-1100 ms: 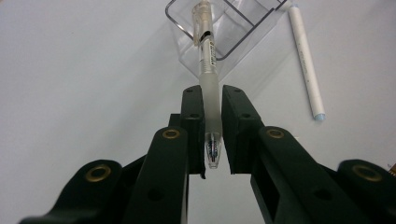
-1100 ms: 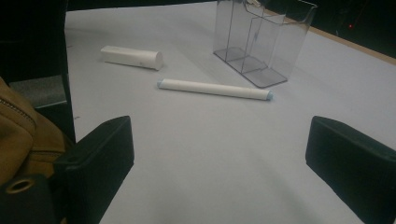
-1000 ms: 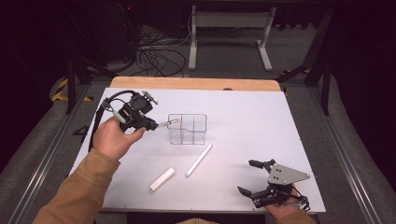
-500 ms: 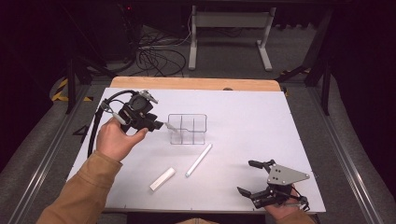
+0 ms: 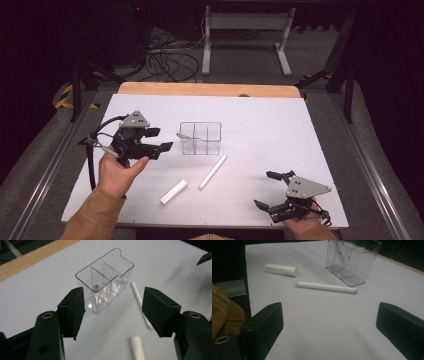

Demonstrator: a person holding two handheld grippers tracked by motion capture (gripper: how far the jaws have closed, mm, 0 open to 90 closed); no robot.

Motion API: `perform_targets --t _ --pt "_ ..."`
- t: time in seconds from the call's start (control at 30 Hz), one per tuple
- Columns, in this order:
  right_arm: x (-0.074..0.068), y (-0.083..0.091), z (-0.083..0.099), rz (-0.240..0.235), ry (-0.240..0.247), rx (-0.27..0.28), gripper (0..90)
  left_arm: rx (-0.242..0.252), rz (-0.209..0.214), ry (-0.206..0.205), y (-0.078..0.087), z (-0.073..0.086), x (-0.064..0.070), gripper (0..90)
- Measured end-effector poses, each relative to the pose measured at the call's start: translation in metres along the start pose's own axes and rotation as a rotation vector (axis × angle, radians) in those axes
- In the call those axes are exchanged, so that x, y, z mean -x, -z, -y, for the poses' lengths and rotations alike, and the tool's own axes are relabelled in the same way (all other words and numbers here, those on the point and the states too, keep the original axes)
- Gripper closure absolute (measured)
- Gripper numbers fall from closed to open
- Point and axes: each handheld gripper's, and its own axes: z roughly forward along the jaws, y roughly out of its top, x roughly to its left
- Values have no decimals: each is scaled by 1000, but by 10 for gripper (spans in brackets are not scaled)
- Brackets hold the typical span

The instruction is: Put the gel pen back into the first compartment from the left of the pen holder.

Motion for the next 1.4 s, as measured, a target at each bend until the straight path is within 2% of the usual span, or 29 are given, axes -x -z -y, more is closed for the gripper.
perform_targets --t 0.03,0.13,0.2,0.43,0.47,0.67,0.73,0.97,1.1,1.13,1.3,1.4 --pt "0 0 0 1 1 0 80 22 5 11 1 4 2 336" --pt "0 0 0 3 -1 2 79 68 4 2 -1 12 5 308" --pt "0 0 0 1 0 2 79 70 16 16 -4 16 8 302" --pt "0 1 0 2 0 4 79 67 25 -4 -13 17 22 321" --pt "0 1 0 2 0 4 79 65 20 -16 -13 17 23 322" --pt "0 1 0 1 2 4 79 71 32 -18 -16 17 29 330" --pt "0 1 0 1 2 4 79 69 22 -30 -18 16 32 340" --pt "0 1 0 4 -1 7 79 71 45 -9 -23 11 40 353" --pt "0 2 1 5 -2 5 79 67 53 -34 -28 6 46 353" --pt "0 2 1 5 -2 4 79 64 50 -21 -30 4 49 357" --pt "-1 3 1 8 -5 6 80 27 76 -49 -42 -3 56 376" --pt "-1 4 2 10 -7 8 79 9 84 -51 -50 -7 61 377"
